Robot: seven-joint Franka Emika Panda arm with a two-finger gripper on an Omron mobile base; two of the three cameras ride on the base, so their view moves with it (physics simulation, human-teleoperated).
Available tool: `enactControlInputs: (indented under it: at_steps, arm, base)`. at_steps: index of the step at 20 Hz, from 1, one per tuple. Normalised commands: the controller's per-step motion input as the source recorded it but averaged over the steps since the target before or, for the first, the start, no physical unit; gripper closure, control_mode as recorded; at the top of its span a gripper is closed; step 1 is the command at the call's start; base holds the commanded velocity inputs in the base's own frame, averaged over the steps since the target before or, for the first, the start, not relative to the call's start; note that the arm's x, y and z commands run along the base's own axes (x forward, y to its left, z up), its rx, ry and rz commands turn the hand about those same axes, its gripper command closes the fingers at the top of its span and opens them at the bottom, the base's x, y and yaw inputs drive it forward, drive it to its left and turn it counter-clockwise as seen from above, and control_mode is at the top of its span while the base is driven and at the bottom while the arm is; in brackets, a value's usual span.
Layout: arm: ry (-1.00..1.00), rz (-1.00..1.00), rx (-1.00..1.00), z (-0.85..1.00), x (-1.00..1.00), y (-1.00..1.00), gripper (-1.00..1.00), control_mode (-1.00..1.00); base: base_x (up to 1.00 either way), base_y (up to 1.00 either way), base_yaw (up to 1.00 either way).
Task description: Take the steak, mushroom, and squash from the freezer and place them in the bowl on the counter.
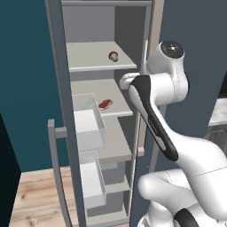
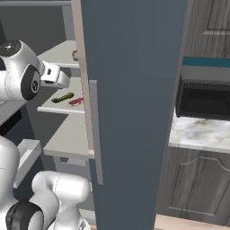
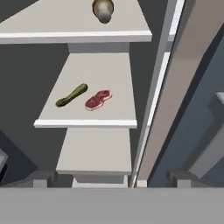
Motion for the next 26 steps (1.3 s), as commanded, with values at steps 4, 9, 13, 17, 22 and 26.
enactControlInputs:
  at_steps: [4, 9, 13, 17, 22, 26]
  arm:
    - [-0.01, 0.0, 0.0, 0.39, 0.19, 0.0, -1.0, -1.0]
    - [-0.09, 0.0, -0.01, 0.34, 0.21, 0.27, -1.0, -1.0]
    - [-0.1, 0.0, -0.02, 0.2, 0.45, 0.24, -1.0, -1.0]
    - [-0.02, 0.0, -0.01, 0.07, 0.53, 0.11, -1.0, -1.0]
    - [0.0, 0.0, -0.04, 0.01, 0.58, 0.13, -1.0, -1.0]
    - [0.0, 0.0, -0.05, 0.0, 0.54, 0.17, -1.0, -1.0]
  base:
    - [0.0, 0.0, 0.0]
    - [0.0, 0.0, 0.0]
    - [0.0, 0.0, 0.0]
    - [0.0, 0.0, 0.0]
    - [0.0, 0.0, 0.0]
    - [0.0, 0.0, 0.0]
